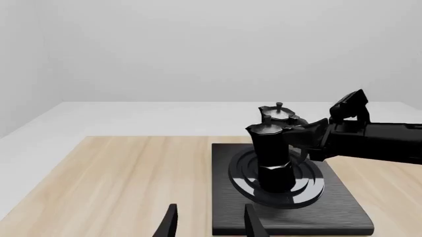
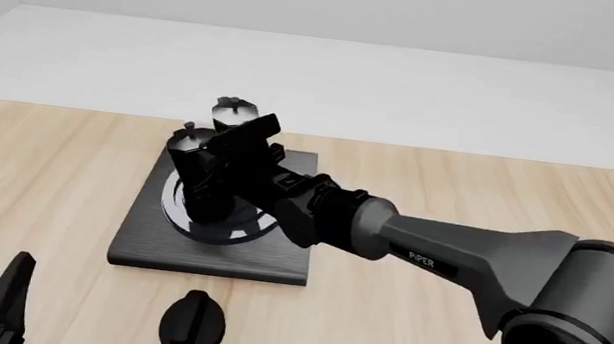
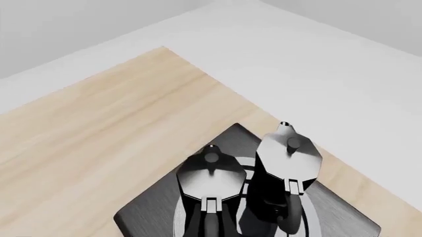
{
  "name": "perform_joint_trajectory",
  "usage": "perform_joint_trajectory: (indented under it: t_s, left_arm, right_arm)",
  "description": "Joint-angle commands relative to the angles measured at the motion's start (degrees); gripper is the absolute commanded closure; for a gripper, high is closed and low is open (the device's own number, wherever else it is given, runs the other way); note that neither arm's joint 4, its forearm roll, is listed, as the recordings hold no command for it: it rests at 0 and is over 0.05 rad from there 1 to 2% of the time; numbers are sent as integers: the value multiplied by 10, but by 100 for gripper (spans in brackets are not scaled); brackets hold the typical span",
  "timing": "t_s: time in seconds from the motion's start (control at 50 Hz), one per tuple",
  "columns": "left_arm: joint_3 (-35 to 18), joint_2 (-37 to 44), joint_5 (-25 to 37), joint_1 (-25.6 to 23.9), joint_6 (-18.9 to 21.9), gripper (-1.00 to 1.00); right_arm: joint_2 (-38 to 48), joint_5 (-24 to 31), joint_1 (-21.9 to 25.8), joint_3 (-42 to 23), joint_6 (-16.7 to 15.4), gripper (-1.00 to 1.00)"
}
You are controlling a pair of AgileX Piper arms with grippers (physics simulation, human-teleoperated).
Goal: Put both moka pots on the stove.
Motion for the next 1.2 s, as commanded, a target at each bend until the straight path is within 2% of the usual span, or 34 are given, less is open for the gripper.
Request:
perform_joint_trajectory:
  t_s: [0.02,0.56,1.2]
  left_arm:
    - [0,0,0,0,0,-100]
    - [0,0,0,0,0,-100]
    - [0,0,0,0,0,-100]
  right_arm:
    - [3,-7,-1,9,7,100]
    - [-37,-59,-13,121,18,100]
    - [-39,-90,-10,166,30,100]
